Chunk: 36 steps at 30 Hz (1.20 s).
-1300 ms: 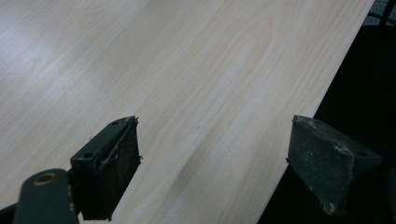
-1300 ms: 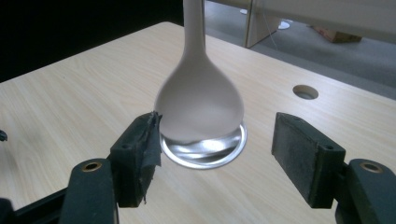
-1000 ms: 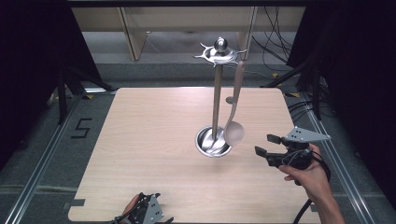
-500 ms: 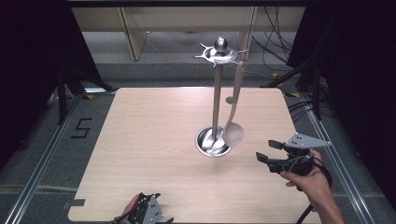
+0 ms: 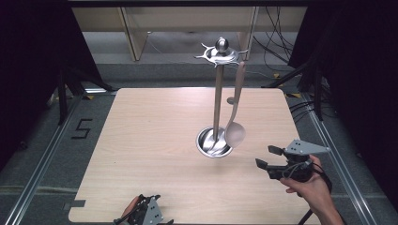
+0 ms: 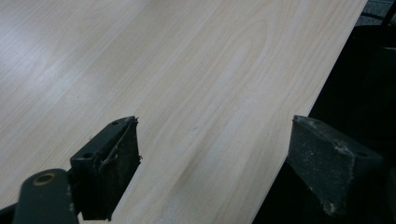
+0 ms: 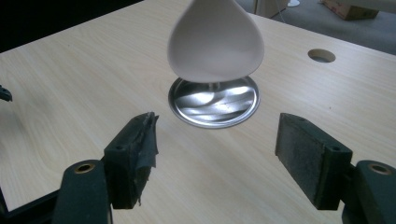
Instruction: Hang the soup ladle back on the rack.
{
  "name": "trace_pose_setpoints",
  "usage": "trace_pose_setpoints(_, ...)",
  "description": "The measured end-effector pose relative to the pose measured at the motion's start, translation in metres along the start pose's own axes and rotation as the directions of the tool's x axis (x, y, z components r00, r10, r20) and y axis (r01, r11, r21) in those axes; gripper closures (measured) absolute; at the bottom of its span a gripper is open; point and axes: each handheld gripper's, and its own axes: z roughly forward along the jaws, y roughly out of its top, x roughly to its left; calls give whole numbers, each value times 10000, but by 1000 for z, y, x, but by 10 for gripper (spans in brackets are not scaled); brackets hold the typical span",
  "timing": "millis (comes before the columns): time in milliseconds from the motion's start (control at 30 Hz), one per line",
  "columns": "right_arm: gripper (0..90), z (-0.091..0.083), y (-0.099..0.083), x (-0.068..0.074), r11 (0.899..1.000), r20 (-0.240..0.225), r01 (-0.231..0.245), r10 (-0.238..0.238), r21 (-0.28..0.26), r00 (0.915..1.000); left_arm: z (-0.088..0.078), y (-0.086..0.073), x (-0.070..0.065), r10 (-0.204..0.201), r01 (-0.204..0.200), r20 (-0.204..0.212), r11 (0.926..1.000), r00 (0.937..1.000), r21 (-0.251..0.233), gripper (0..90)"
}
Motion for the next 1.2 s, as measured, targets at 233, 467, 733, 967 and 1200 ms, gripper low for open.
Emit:
trace_pose_setpoints(233,282,2,-10,6,9994,-10,-141,142,301,9999,0,0,0,-18,18,12,10000,10000,8,160)
trace_pose_setpoints(467,266,6,-24,10,9986,-290,-134,149,519,9995,0,0,0,7,-7,32,10000,10000,3,159)
trace_pose_setpoints(733,255,5,-36,13,9973,-625,-256,299,685,9976,0,0,-1,-60,61,122,10000,9999,-36,160)
trace_pose_setpoints(967,243,5,-49,18,9932,-660,-384,458,1102,9968,0,0,-1,-35,35,107,10000,9999,-30,160)
trace_pose_setpoints(1200,238,9,-63,19,9902,-374,52,0,1396,9993,0,0,-1,6,-6,52,10000,10000,0,160)
